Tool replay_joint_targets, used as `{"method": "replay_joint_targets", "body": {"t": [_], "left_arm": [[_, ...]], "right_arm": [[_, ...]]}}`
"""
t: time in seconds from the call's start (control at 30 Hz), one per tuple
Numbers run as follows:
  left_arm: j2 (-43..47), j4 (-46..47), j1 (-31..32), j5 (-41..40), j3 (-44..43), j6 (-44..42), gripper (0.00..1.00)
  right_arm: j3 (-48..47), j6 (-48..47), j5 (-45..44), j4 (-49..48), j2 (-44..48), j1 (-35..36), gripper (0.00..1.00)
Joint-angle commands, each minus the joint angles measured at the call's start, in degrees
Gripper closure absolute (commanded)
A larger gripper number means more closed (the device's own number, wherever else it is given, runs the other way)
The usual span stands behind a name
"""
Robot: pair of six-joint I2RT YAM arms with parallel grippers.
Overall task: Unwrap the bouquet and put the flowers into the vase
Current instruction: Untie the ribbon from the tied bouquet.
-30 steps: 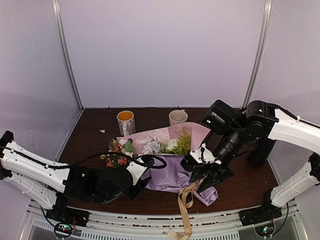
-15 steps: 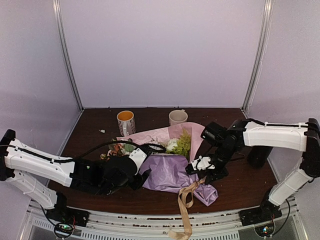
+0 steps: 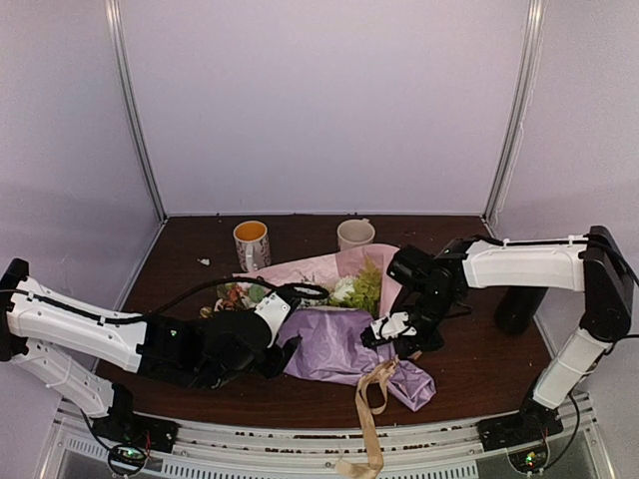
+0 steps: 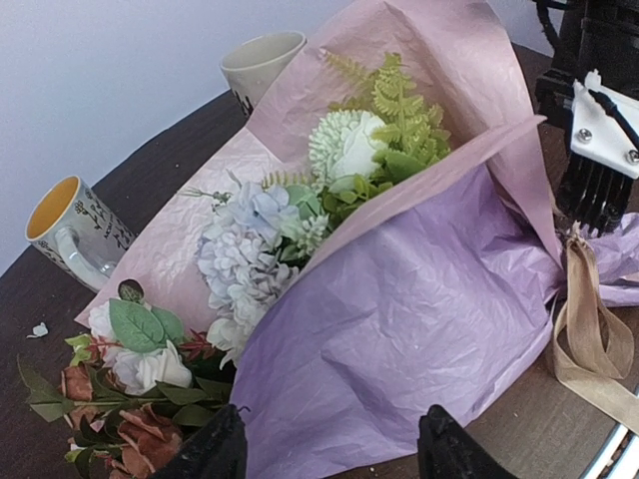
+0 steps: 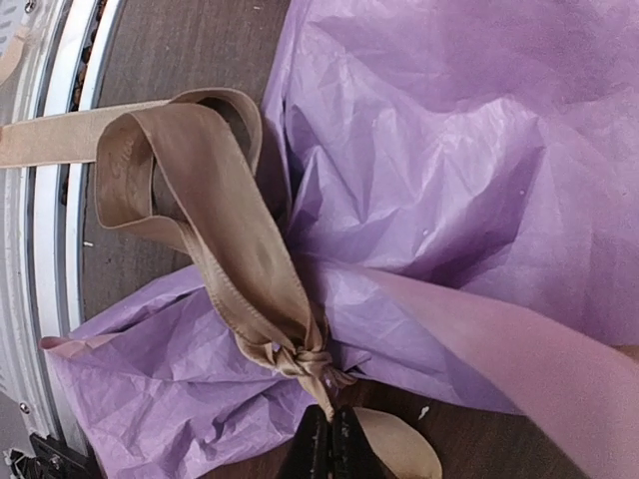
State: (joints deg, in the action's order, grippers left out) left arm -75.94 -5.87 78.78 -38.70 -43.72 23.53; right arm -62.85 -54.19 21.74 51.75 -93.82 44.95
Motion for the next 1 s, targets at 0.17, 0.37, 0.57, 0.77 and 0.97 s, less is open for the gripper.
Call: {"method": "replay_joint_targets", "body": {"t": [0.17, 0.37, 0.57, 0.77, 0.97], "left_arm": [[0.3, 3.1, -1.3, 0.3, -0.5, -2.0, 0.39], [-0.1, 3.6, -1.7, 1.0, -0.7, -3.1, 0.39], [0.0, 3.6, -2.1, 0.9, -1.0, -3.8, 0.39], [0.0, 3.7, -2.3, 1.1, -1.1, -4.1, 0.39], [0.1, 3.7, -2.3, 1.2, -1.2, -4.1, 0.39]], "right_arm": [[-5.8, 1.5, -0.4, 8.7, 12.3, -0.5, 1.0], [-10.4, 3.3, -1.3, 12.3, 16.9, -0.6, 1.0], [-15.9, 4.9, -2.6, 13.2, 20.8, -1.1, 1.0], [-21.3, 5.2, -4.4, 14.9, 23.1, -2.2, 1.0], [-24.9, 6.4, -3.3, 16.1, 24.3, -6.5, 1.0]]}}
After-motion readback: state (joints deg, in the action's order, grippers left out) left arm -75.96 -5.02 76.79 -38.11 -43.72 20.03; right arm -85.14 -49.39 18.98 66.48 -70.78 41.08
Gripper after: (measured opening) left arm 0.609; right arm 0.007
